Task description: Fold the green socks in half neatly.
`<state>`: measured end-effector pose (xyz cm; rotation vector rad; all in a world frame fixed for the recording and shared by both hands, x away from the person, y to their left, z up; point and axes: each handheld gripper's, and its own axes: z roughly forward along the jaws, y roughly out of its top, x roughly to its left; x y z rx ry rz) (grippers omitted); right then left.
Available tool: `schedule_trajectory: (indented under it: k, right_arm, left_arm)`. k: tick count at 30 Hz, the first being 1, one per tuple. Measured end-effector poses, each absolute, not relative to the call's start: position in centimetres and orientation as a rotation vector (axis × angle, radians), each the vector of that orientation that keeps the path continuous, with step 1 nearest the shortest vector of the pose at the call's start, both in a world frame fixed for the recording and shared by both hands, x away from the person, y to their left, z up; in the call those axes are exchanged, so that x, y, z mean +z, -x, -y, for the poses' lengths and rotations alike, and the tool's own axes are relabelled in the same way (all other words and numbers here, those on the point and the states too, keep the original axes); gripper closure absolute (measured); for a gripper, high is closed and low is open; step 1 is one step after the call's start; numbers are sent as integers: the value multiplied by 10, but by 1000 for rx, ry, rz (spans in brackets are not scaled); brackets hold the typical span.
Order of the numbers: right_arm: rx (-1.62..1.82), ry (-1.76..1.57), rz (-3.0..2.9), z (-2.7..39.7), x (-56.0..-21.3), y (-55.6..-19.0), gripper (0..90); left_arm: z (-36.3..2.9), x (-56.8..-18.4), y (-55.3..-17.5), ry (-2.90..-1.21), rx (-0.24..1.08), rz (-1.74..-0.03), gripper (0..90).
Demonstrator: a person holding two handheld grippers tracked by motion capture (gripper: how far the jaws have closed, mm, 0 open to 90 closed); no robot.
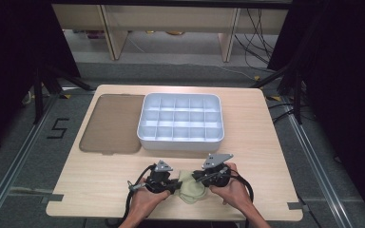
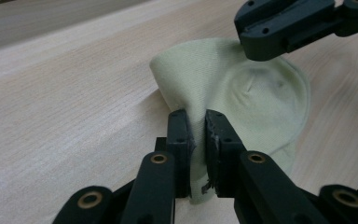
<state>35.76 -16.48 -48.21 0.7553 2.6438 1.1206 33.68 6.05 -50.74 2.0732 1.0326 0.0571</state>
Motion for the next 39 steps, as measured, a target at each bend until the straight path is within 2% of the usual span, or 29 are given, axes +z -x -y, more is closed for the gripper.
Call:
schedule_trajectory:
  k: [22,30,39]
  right_arm:
    - [1093,-775,-2623,146,-499,-376,837]
    - [1162,-773,-2639,150,-483,-361,839]
    - [1180,-710,-2721,142,-487,-344,840]
  left_arm:
    - [-63,-503,-334,-2056,95,-1033,810]
    - [-67,-502,-337,-2042,93,-1056,812]
    - [-72,-501,-338,-2032,102,-1067,812]
